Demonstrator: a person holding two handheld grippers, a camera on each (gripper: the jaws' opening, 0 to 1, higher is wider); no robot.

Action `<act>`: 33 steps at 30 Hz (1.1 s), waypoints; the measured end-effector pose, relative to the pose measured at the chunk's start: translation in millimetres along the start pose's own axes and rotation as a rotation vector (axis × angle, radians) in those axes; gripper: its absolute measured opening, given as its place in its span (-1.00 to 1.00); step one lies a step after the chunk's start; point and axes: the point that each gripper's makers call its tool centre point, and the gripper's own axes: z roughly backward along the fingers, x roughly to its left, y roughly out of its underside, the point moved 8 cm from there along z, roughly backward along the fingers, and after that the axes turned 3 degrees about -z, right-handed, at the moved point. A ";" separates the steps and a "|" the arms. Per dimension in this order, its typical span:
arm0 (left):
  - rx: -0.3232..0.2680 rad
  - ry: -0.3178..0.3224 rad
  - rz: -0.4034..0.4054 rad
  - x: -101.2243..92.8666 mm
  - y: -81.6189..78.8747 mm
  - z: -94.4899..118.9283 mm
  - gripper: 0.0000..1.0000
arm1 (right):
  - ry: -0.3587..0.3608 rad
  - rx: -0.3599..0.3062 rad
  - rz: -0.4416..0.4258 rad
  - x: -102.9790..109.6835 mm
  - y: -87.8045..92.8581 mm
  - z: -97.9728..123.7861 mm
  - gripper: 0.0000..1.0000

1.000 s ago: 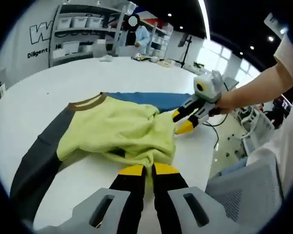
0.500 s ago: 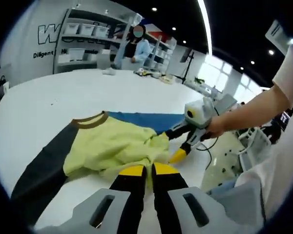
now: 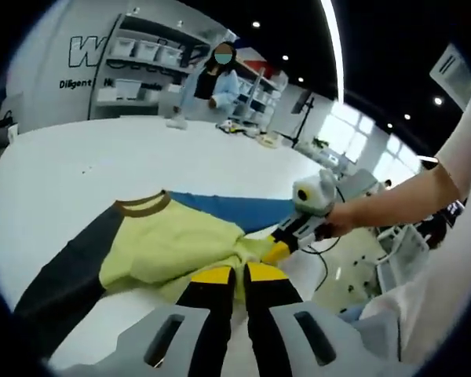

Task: Fold the garment on the visible template until the final outline fits inside the template.

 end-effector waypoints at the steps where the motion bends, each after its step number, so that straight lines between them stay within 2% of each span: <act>1: 0.014 0.008 -0.004 -3.8 1.1 2.2 -0.89 | 0.006 -0.003 -0.020 -0.6 -1.1 3.9 -1.00; 6: 0.094 0.077 -0.011 -22.2 15.4 9.6 -0.89 | 0.038 0.005 -0.019 -0.3 -6.3 25.3 -1.00; 8: 0.116 0.077 -0.022 -27.2 23.4 8.2 -0.89 | 0.049 0.051 -0.010 -0.7 -2.9 30.2 -1.00; 9: 0.123 0.082 -0.021 -29.2 26.5 7.1 -0.89 | 0.052 0.049 -0.010 -0.4 -2.5 31.2 -1.00; 12: 0.143 0.087 -0.024 -34.3 37.0 2.4 -0.89 | 0.060 0.081 -0.033 -2.9 4.8 34.7 -1.00; 15: 0.162 0.098 -0.011 -38.5 50.4 -3.3 -0.89 | 0.082 0.173 -0.053 -2.5 22.1 35.4 -1.00; 16: 0.170 0.108 -0.015 -40.8 53.7 -4.5 -0.89 | 0.088 0.174 -0.049 -3.3 24.8 34.4 -1.00; 17: 0.178 0.119 -0.025 -43.9 58.6 -6.4 -0.88 | 0.107 0.205 -0.064 -4.9 31.2 35.2 -1.00; 20: 0.186 0.149 -0.049 -48.7 67.0 -8.1 -0.88 | 0.114 0.210 -0.072 -4.7 38.6 36.2 -1.00; 24: 0.184 0.127 -0.044 -40.1 73.7 -7.2 -0.85 | 0.157 0.221 -0.062 -7.6 45.0 40.1 -0.98; 28: 0.191 0.054 -0.050 -20.2 79.4 -3.9 -0.82 | 0.186 0.206 -0.068 -10.5 46.4 42.7 -0.87; 29: 0.188 0.030 -0.057 -12.9 79.6 -2.7 -0.81 | 0.188 0.203 -0.073 -11.0 47.3 43.6 -0.86; 31: 0.166 0.030 -0.031 -4.7 76.7 -0.5 -0.84 | 0.192 0.197 -0.069 -9.1 49.2 44.5 -0.88; 33: 0.166 0.011 -0.040 5.1 74.7 1.3 -0.80 | 0.194 0.202 -0.064 -7.8 51.2 44.5 -0.86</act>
